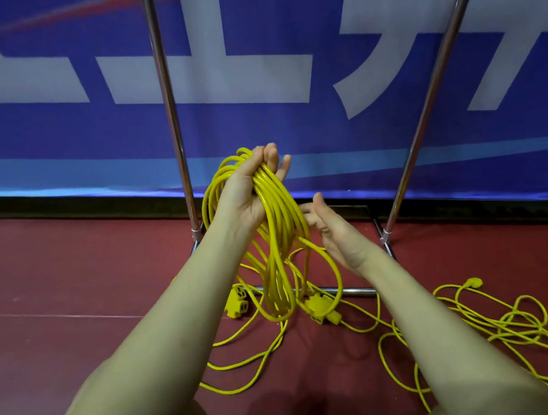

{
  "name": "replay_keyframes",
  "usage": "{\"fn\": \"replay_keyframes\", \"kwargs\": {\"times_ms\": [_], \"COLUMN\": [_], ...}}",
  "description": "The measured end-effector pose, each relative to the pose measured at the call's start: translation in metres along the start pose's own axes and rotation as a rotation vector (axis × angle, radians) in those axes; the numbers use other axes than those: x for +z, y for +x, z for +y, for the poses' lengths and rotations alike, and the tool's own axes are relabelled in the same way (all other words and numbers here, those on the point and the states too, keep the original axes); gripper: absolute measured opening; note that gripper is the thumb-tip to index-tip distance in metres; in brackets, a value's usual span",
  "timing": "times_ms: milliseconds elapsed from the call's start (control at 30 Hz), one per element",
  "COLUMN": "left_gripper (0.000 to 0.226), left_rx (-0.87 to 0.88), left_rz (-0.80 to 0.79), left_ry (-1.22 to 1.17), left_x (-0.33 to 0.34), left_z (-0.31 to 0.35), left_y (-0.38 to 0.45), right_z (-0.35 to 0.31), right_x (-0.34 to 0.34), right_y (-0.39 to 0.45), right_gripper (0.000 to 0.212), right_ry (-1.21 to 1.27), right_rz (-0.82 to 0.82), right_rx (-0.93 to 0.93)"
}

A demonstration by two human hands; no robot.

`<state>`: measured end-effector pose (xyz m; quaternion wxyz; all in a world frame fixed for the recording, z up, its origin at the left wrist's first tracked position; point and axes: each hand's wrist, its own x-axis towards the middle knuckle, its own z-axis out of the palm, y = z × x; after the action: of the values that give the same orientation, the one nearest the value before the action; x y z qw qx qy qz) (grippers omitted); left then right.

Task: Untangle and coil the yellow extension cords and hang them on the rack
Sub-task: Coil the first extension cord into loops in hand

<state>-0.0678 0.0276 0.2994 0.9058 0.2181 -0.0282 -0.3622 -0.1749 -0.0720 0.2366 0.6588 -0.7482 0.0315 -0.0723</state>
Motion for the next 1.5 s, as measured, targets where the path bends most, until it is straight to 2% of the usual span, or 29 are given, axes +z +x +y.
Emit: {"fn": "replay_keyframes", "kwargs": {"times_ms": [133,200,300,433,500,567,633,700,800,867,1000,1067,1167,1267,1300,1333,1400,1500], "left_gripper": [0.015,0.015,0.015,0.022,0.018,0.008,0.024,0.034,0.028,0.015,0.029,0.032,0.033,0.02,0.016,0.021,0.029,0.016], "left_rx": [0.03,0.036,0.037,-0.02,-0.125,-0.183,-0.24,-0.279,-0.32,-0.369,-0.381,-0.398,-0.384,-0.376,-0.308,-0.264,-0.293,-0.403], "left_rz": [0.023,0.037,0.036,0.003,-0.111,-0.219,-0.33,-0.428,-0.492,-0.494,-0.423,-0.501,-0.515,-0.53,-0.484,-0.428,-0.452,-0.548], "left_ry": [-0.067,-0.079,-0.057,0.022,0.092,0.138,0.148,0.192,0.224,0.174,0.176,0.17,0.139,0.152,0.236,0.324,0.392,0.331], "left_x": [0.006,0.009,0.014,0.014,0.013,0.009,0.004,0.002,0.0,-0.005,-0.01,-0.009,-0.018,-0.022,-0.027,-0.029,-0.034,-0.041], "left_z": [0.004,0.006,0.007,0.012,0.016,0.018,0.021,0.025,0.027,0.027,0.033,0.038,0.046,0.045,0.043,0.042,0.04,0.035], "left_y": [-0.007,-0.011,-0.02,-0.027,-0.034,-0.038,-0.041,-0.045,-0.052,-0.053,-0.064,-0.063,-0.053,-0.048,-0.048,-0.05,-0.054,-0.045], "right_z": [-0.012,-0.02,-0.026,-0.02,-0.016,-0.017,-0.017,-0.017,-0.023,-0.027,-0.023,-0.022,-0.03,-0.037,-0.038,-0.037,-0.032,-0.02], "right_x": [0.004,0.006,0.007,0.004,0.006,0.009,0.012,0.015,0.019,0.022,0.033,0.039,0.038,0.03,0.026,0.022,0.011,-0.007], "right_y": [-0.007,-0.012,-0.016,-0.021,-0.024,-0.027,-0.028,-0.028,-0.025,-0.023,-0.016,-0.013,-0.011,-0.014,-0.014,-0.015,-0.014,-0.013], "right_gripper": [0.096,0.09,0.079,0.084,0.068,0.035,0.017,0.023,0.024,0.018,0.02,0.012,0.018,0.021,0.022,0.022,0.022,0.02], "right_ry": [0.194,0.266,0.187,-0.007,-0.026,-0.051,-0.096,-0.116,-0.063,-0.011,-0.106,0.063,0.287,0.404,0.411,0.401,0.366,0.159], "right_rz": [-0.165,-0.209,-0.179,-0.072,0.021,0.117,0.186,0.302,0.467,0.44,0.276,0.216,0.21,0.286,0.322,0.355,0.423,0.577], "right_rx": [0.032,0.035,0.029,0.105,0.138,0.088,-0.012,-0.083,-0.12,-0.079,0.049,0.056,0.069,0.05,0.019,-0.012,-0.059,-0.082]}}
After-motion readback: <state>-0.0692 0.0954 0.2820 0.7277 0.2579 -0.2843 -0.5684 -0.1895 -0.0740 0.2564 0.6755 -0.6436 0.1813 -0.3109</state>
